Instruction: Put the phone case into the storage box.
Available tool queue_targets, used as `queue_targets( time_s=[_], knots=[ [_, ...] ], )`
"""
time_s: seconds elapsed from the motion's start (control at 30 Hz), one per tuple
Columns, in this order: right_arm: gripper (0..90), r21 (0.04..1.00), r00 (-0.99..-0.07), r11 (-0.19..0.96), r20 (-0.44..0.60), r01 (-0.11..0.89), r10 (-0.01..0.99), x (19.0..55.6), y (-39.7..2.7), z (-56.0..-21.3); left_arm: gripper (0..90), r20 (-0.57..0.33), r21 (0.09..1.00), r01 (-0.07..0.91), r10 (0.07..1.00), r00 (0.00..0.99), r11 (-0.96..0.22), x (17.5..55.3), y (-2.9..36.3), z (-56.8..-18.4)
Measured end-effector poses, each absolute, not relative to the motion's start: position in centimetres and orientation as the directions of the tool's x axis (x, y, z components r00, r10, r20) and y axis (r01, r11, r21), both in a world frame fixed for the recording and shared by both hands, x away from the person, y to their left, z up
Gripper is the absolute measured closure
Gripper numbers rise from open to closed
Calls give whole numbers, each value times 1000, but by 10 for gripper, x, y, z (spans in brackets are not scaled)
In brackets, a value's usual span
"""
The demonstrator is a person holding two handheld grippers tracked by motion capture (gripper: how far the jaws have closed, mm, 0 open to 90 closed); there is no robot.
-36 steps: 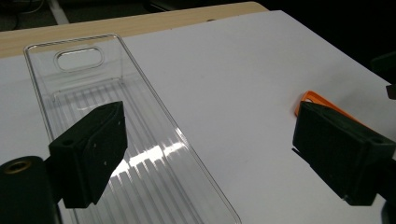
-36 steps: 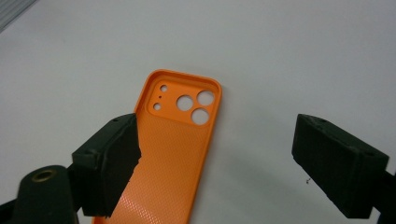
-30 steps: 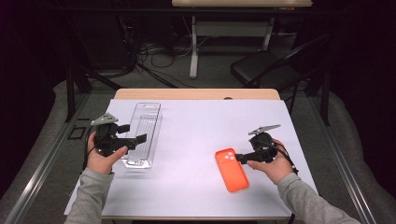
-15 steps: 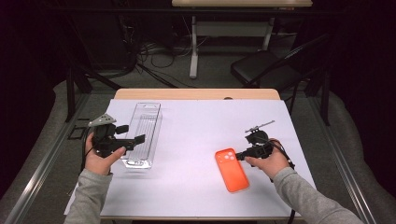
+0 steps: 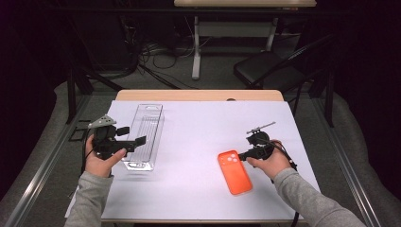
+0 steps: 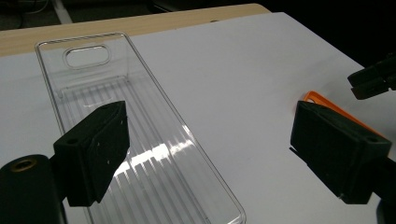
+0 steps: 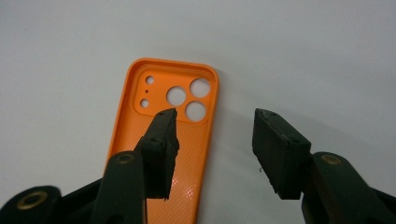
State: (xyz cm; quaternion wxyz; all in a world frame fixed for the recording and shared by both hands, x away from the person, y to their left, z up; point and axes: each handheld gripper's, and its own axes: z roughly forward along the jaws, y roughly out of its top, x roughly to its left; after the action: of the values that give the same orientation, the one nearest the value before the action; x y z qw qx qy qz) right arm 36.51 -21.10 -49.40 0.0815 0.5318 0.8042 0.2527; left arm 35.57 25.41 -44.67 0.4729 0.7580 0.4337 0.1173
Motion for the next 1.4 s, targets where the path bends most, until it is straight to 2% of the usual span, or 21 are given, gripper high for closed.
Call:
queue_targets(
  time_s=[0.23, 0.33, 0.43, 0.6, 0.87, 1.0, 1.17, 1.23, 1.4],
  knots=[
    [520, 507, -437, 330, 104, 796, 894, 367, -210, -489, 121, -237, 821, 546, 771, 591, -167, 356, 256, -447],
    [535, 496, -454, 342, 121, 798, 883, 369, -209, -487, 127, -239, 821, 547, 773, 588, -163, 356, 256, -447],
    [532, 457, -433, 324, 155, 828, 888, 372, -208, -485, 132, -240, 821, 547, 771, 589, -163, 356, 256, -447],
    [465, 428, -400, 293, 185, 855, 898, 376, -206, -486, 140, -241, 821, 547, 770, 591, -163, 356, 257, -447],
    [430, 416, -423, 340, 124, 843, 898, 379, -200, -492, 147, -242, 820, 548, 769, 591, -163, 356, 258, -447],
    [497, 380, -407, 339, 114, 861, 906, 379, -198, -495, 148, -243, 820, 549, 770, 589, -161, 356, 258, -447],
    [553, 385, -396, 331, 102, 861, 913, 379, -195, -497, 148, -247, 823, 547, 769, 589, -155, 356, 259, -447],
    [622, 383, -401, 335, 106, 861, 910, 378, -194, -499, 148, -247, 823, 547, 770, 588, -153, 355, 259, -447],
    [571, 371, -416, 358, 85, 857, 905, 378, -191, -503, 148, -246, 822, 548, 770, 588, -156, 356, 259, -447]
  ],
)
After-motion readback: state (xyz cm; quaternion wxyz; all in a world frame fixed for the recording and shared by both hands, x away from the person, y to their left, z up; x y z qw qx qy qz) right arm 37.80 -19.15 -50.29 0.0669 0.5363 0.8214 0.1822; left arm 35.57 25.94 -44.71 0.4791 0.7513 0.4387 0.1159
